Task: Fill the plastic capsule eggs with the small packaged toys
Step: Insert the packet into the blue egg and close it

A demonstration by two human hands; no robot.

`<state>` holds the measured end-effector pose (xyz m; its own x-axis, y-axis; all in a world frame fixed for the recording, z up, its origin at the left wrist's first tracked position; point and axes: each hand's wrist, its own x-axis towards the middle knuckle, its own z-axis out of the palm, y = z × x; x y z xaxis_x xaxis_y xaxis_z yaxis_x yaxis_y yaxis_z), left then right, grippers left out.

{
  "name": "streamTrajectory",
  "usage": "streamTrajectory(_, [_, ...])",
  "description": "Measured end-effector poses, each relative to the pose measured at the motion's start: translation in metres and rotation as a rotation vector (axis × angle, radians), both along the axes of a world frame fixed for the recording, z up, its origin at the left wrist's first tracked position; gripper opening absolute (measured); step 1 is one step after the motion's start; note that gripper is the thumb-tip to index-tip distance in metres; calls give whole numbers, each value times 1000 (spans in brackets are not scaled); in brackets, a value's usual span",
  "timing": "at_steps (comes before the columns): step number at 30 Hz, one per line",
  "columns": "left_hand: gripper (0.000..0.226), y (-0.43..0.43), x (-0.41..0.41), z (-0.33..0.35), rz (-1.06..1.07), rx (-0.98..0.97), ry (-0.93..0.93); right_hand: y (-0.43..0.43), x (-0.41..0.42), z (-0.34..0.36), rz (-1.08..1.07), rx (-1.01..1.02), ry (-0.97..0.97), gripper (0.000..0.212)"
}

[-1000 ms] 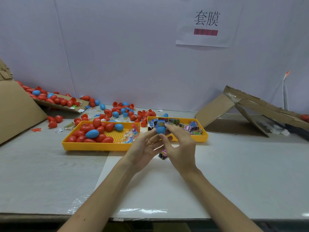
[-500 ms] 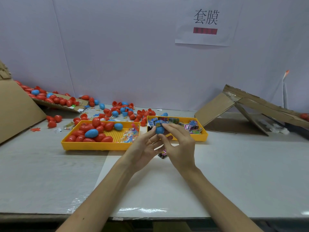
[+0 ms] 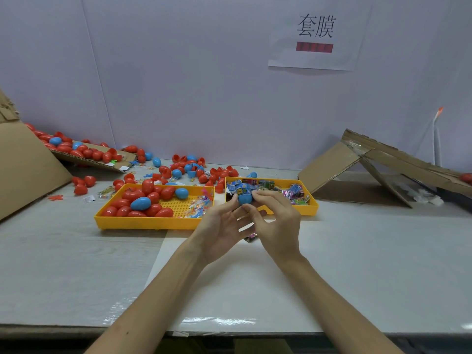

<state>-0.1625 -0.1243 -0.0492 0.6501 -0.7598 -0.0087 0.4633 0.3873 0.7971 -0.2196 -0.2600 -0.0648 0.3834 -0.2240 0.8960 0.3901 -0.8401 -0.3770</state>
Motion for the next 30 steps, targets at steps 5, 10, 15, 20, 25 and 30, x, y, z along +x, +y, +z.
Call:
streamTrajectory(5, [41,0,1,0,-4,13,-31,1,-1,0,39,-16,10,34])
streamTrajectory(10, [36,-1,1,-3,-14,-8,-26,-1,3,-4,26,-78,-38,29])
streamTrajectory(15, [33,-1,0,-1,-12,-15,-33,-5,6,-7,21,-70,-62,25])
streamTrajectory(20, [32,0,-2,-1,-7,-14,-26,-5,5,-7,25,-58,-49,26])
streamTrajectory(25, [31,-1,0,-1,10,27,-56,-3,2,-4,40,-29,-7,27])
streamTrajectory(30, [42,0,2,-5,15,41,-65,-3,3,-4,64,-73,15,33])
